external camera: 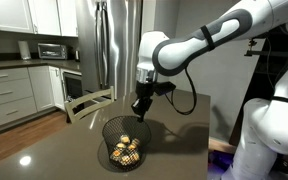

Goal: Empty the basket onto the counter

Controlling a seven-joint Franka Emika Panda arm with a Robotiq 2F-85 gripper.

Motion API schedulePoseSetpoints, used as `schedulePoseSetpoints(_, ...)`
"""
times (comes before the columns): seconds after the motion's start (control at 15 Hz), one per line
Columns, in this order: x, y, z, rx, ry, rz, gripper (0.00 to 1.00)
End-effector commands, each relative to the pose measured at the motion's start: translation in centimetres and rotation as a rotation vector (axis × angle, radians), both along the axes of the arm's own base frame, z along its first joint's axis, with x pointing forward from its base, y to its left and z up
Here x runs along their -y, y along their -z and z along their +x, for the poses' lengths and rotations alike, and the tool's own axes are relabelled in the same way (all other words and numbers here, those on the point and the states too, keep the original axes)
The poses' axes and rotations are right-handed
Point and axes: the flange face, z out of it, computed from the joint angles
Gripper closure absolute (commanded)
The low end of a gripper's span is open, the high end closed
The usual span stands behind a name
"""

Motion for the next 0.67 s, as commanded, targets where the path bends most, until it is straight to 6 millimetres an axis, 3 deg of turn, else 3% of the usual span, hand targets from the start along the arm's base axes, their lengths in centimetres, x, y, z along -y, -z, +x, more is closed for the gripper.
schedulePoseSetpoints(0.0, 0.8, -0.1, -0.1, 0.004, 0.016, -0.032, 0.99)
schedulePoseSetpoints(0.33, 2.0, -2.0, -0.4, 0.021, 0.0, -0.053, 0.99)
schedulePoseSetpoints(0.6, 1.7, -4.3, -1.5, 0.019, -0.03, -0.049, 0.99)
